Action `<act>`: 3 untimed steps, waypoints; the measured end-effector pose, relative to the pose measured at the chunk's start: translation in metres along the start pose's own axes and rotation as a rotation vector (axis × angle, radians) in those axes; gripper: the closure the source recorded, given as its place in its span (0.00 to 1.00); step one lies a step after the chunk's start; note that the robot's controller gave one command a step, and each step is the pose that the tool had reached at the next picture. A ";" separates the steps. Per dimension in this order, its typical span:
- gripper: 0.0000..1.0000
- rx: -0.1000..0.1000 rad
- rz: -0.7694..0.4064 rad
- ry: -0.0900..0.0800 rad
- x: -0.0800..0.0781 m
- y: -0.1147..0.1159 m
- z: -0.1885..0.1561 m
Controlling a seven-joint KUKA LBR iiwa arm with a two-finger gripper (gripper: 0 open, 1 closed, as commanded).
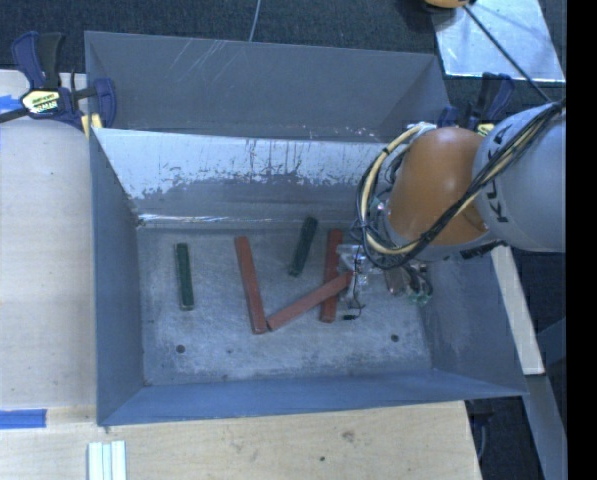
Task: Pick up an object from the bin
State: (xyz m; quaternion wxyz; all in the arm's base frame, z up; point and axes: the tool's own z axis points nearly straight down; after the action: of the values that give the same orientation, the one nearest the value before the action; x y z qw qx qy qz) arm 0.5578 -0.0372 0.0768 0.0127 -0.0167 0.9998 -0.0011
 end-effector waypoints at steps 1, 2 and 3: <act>1.00 0.000 0.000 0.000 0.000 0.000 0.000; 1.00 -0.002 -0.046 0.009 0.006 -0.005 -0.003; 1.00 -0.004 -0.102 0.028 0.005 -0.009 -0.061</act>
Offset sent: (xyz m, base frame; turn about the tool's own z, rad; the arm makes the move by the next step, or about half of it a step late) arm -0.0182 -0.0282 0.0193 -0.1571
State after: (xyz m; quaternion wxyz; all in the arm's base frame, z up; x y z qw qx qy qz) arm 0.5512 -0.0466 0.1375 -0.0012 -0.0675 0.9977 0.0000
